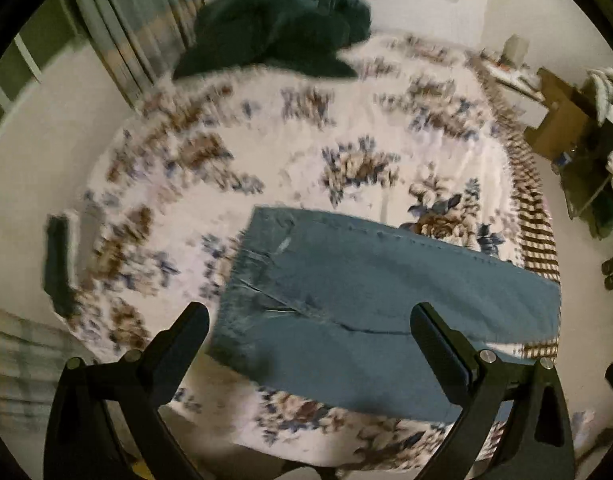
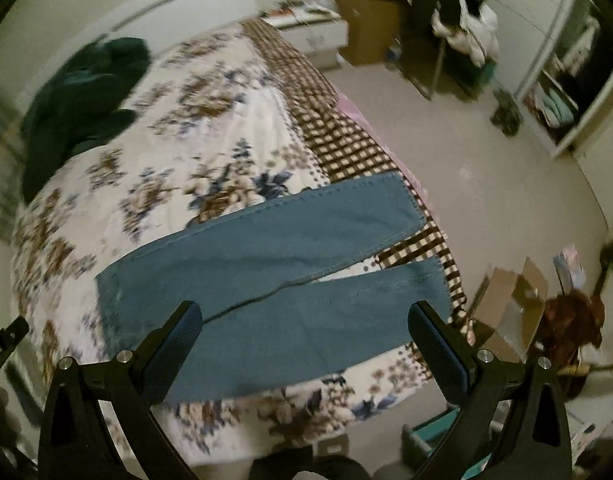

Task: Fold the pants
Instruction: 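Lower the left tool to the waistband while the right tool reaches the leg hems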

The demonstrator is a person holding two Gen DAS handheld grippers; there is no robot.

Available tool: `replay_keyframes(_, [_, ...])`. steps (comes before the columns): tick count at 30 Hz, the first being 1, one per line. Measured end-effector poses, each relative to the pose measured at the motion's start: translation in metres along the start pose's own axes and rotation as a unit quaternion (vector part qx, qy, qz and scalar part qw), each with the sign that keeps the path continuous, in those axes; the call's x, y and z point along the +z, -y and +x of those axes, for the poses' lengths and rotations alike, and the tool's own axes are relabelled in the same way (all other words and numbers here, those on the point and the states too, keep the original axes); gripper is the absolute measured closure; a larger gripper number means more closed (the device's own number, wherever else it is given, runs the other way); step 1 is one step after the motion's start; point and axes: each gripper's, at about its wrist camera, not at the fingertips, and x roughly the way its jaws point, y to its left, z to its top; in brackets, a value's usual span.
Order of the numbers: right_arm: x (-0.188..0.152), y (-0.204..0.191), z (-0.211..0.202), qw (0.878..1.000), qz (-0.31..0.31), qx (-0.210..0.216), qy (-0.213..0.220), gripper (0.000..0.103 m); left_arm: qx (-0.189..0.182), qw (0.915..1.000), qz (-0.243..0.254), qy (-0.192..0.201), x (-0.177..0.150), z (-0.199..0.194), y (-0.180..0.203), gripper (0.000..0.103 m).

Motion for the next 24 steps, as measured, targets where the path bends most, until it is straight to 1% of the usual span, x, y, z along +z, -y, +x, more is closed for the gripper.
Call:
replay_keyframes(2, [0.024,-0.005,0.048,1.000,0.019,-0.010,-0.016,0.000,-0.005,0.9993,-0.026,-0.026,0.018,0.044,0.001,0.000])
replay_keyframes(4, [0.043,-0.009,0.094,0.999,0.036,-0.015,-0.029,0.000,-0.004,0.9982,-0.043,-0.041,0.033,0.084,0.004,0.000])
replay_keyframes(6, [0.061,-0.009,0.143,0.998,0.052,-0.022,-0.040,0.000,0.003,0.9960,-0.060,-0.066,0.048,0.132,0.009,0.000])
replay_keyframes(7, [0.073,-0.010,0.175,0.997,0.061,-0.024,-0.046,0.000,0.005,0.9949,-0.065,-0.077,0.052,0.151,0.011,0.000])
replay_keyframes(8, [0.079,-0.010,0.194,0.996,0.067,-0.028,-0.051,0.000,0.009,0.9928,-0.074,-0.093,0.058,0.176,0.011,0.000])
replay_keyframes(10, [0.097,-0.005,0.252,0.993,0.086,-0.030,-0.069,0.000,0.015,0.9893,-0.090,-0.114,0.069,0.218,0.013,0.000])
replay_keyframes(11, [0.103,-0.002,0.274,0.992,0.094,-0.035,-0.077,0.000,0.018,0.9864,-0.103,-0.127,0.075,0.243,0.014,0.000])
replay_keyframes(12, [0.110,0.001,0.298,0.990,0.103,-0.036,-0.086,0.000,0.017,0.9844,-0.112,-0.135,0.080,0.259,0.013,0.000])
replay_keyframes(13, [0.115,0.005,0.319,0.989,0.111,-0.037,-0.093,0.000,0.018,0.9801,-0.130,-0.149,0.086,0.285,0.012,0.000])
replay_keyframes(14, [0.124,0.009,0.343,0.987,0.117,-0.043,-0.097,0.000,0.018,0.9777,-0.140,-0.156,0.092,0.299,0.010,0.000])
replay_keyframes(16, [0.134,0.017,0.376,0.985,0.123,-0.059,-0.103,0.000,0.015,0.9679,-0.180,-0.175,0.104,0.339,0.002,0.000])
replay_keyframes(17, [0.143,0.018,0.398,0.984,0.130,-0.064,-0.108,0.000,0.015,0.9645,-0.193,-0.180,0.108,0.350,-0.001,0.000])
replay_keyframes(18, [0.146,0.020,0.408,0.982,0.134,-0.067,-0.112,0.000,0.010,0.9594,-0.211,-0.186,0.112,0.363,-0.005,0.001])
replay_keyframes(19, [0.152,0.021,0.421,0.981,0.138,-0.072,-0.115,0.000,0.007,0.9528,-0.234,-0.193,0.117,0.378,-0.012,0.002])
replay_keyframes(21, [0.165,0.025,0.449,0.978,0.144,-0.081,-0.124,0.000,0.006,0.9455,-0.263,-0.192,0.122,0.392,-0.023,0.003])
replay_keyframes(22, [0.168,0.028,0.455,0.977,0.146,-0.085,-0.128,0.000,0.010,0.9439,-0.269,-0.192,0.124,0.396,-0.026,0.003])
replay_keyframes(23, [0.174,0.029,0.469,0.976,0.147,-0.092,-0.135,0.000,0.016,0.9431,-0.271,-0.192,0.124,0.399,-0.029,0.003])
replay_keyframes(24, [0.177,0.030,0.476,0.974,0.149,-0.094,-0.140,0.000,0.024,0.9444,-0.267,-0.191,0.125,0.402,-0.030,0.003])
